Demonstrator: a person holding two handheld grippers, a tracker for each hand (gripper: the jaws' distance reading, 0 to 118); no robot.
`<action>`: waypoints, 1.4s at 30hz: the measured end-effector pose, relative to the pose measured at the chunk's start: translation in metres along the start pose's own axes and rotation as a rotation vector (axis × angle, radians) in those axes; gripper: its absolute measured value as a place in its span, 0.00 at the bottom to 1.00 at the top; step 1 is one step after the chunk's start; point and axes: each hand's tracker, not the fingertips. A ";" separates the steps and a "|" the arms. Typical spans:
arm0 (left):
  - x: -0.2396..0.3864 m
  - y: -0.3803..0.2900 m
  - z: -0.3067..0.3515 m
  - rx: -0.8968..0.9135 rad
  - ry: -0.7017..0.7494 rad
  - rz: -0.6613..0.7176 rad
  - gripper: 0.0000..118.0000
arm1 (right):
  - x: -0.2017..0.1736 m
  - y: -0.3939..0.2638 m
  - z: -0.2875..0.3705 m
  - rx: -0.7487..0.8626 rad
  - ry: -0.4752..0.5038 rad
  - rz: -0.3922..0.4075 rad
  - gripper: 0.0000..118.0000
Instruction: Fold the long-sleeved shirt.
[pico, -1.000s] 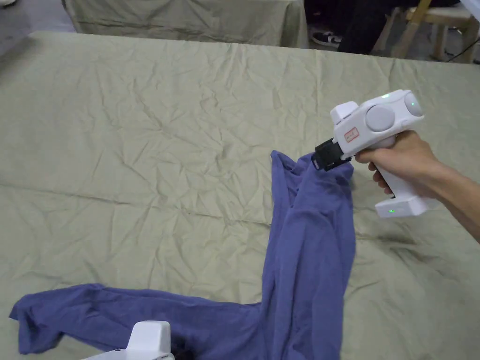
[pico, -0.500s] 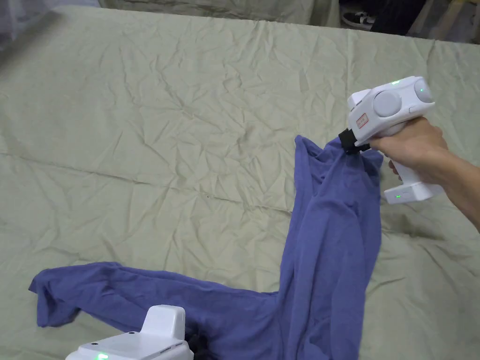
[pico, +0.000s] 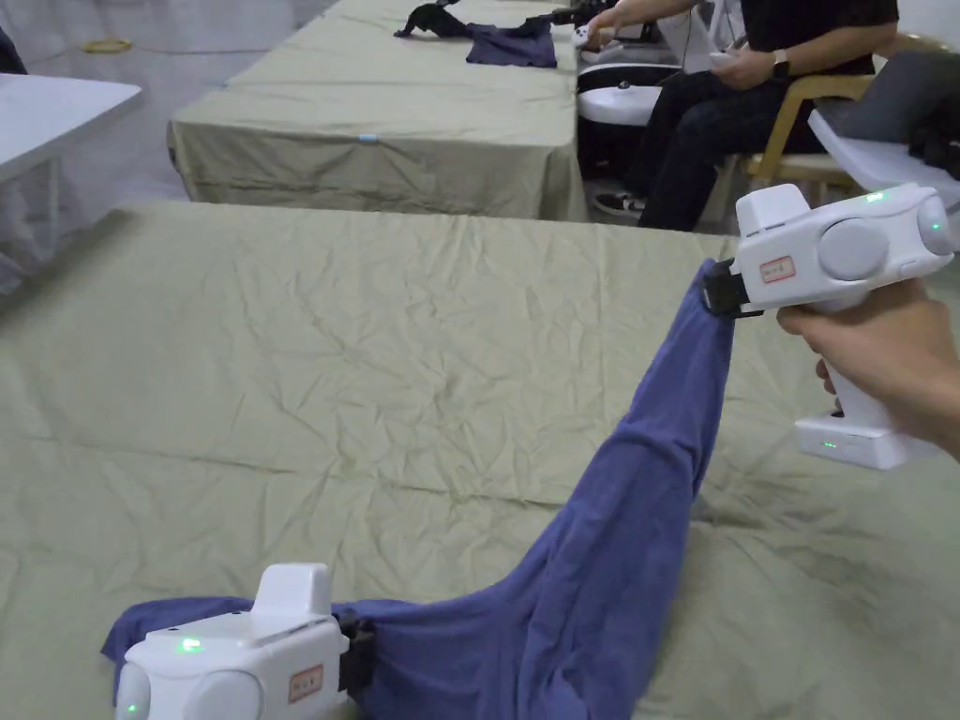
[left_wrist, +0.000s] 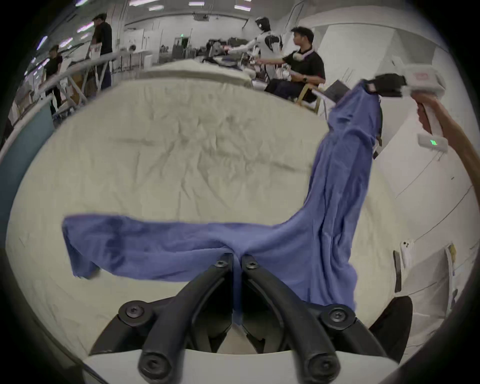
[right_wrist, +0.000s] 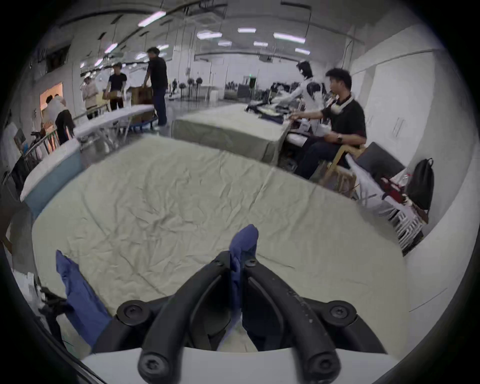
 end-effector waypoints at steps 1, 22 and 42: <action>-0.001 0.010 0.008 0.024 0.002 -0.001 0.04 | 0.001 0.001 0.017 0.006 -0.004 0.004 0.08; 0.009 0.251 0.261 0.669 0.048 -0.123 0.03 | 0.007 0.060 0.265 0.367 -0.105 -0.079 0.08; 0.040 0.373 0.441 0.969 0.019 -0.147 0.03 | 0.013 0.175 0.439 0.669 -0.177 -0.110 0.08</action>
